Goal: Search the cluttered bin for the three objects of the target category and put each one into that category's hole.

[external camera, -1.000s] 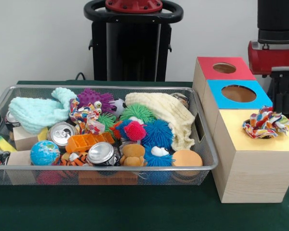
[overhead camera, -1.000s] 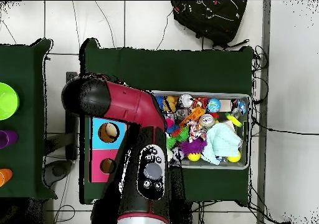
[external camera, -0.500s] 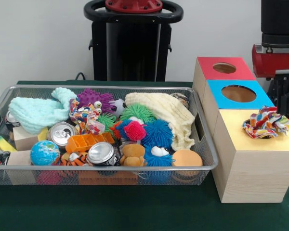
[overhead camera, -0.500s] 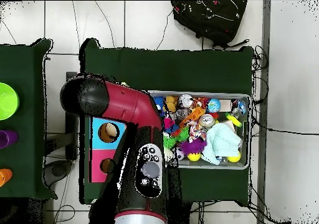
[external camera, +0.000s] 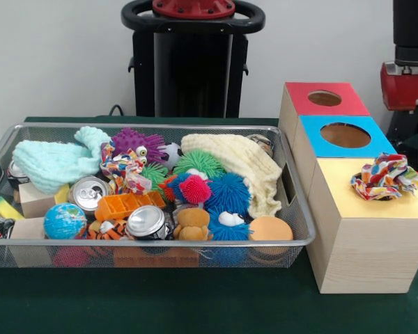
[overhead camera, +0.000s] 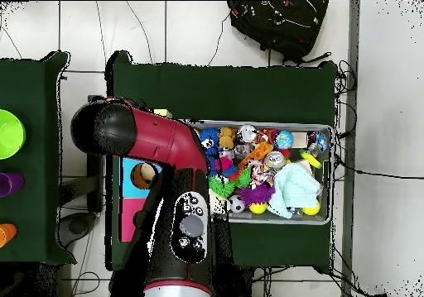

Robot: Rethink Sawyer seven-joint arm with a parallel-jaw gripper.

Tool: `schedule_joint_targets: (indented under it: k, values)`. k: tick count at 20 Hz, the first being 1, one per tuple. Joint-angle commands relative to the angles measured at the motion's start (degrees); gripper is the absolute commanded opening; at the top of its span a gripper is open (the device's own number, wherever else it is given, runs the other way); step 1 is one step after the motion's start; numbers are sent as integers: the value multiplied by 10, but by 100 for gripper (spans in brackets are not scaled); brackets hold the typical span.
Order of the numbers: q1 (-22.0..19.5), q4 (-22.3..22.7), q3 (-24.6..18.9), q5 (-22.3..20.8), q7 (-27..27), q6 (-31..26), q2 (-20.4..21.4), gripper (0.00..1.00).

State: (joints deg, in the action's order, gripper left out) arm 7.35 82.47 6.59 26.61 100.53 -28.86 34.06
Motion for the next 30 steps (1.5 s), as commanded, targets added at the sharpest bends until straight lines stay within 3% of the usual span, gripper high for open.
schedule_joint_targets:
  k: [1, 16, 30]
  values:
    - [5, 52, -39, 27, 155, 28, -25, 0]
    - [-12, 4, -50, 25, 117, 86, -89, 0]
    - [-18, 1, -54, 23, 104, 89, -87, 0]
